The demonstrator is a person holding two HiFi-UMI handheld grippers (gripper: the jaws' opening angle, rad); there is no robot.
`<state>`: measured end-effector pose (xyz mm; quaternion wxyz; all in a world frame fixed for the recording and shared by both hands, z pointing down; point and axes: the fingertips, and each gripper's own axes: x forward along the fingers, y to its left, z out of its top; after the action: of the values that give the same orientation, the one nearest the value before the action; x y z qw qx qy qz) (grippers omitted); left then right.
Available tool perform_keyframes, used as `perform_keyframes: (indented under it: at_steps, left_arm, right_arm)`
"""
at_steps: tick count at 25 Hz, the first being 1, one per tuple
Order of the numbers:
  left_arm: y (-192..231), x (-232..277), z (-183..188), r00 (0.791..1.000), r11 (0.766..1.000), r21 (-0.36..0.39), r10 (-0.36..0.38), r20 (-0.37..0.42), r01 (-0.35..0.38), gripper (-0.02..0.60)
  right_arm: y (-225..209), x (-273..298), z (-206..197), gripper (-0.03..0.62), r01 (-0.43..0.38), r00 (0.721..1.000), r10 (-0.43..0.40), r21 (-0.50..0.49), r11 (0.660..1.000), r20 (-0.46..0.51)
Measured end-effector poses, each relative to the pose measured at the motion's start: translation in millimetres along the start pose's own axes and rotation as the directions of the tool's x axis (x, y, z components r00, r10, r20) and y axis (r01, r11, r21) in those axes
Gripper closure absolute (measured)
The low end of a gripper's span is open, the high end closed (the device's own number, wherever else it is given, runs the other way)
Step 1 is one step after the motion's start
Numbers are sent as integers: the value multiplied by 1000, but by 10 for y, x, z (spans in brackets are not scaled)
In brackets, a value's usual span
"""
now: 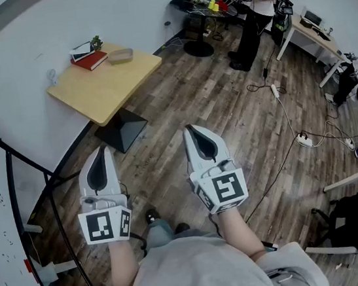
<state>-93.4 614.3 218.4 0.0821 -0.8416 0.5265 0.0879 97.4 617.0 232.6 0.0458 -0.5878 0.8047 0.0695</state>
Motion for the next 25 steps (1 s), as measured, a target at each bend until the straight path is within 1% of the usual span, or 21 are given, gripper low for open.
perform_keyframes:
  at_steps: [12, 17, 19, 23, 25]
  left_arm:
    - [64, 53, -20, 1000, 1000, -7, 8, 11, -8, 577]
    - [67, 64, -20, 999, 1000, -31, 1, 36, 0, 577]
    - [100, 98, -28, 999, 999, -40, 0, 44, 2, 577]
    - [140, 258, -78, 1000, 1000, 0, 0, 28, 0, 577]
    - [165, 365, -130, 1000, 1000, 0, 1, 18, -1, 577]
  right_arm:
    - [-7, 87, -45, 594, 0, 1000, 0, -3, 1000, -3]
    - [-40, 86, -27, 592, -11, 999, 10, 19, 1000, 44]
    - [-56, 120, -48, 592, -5, 999, 4, 16, 1000, 42]
    - [-146, 249, -89, 592, 15, 1000, -15, 4, 1000, 27]
    - [-215, 329, -104, 592, 27, 999, -27, 6, 1000, 25]
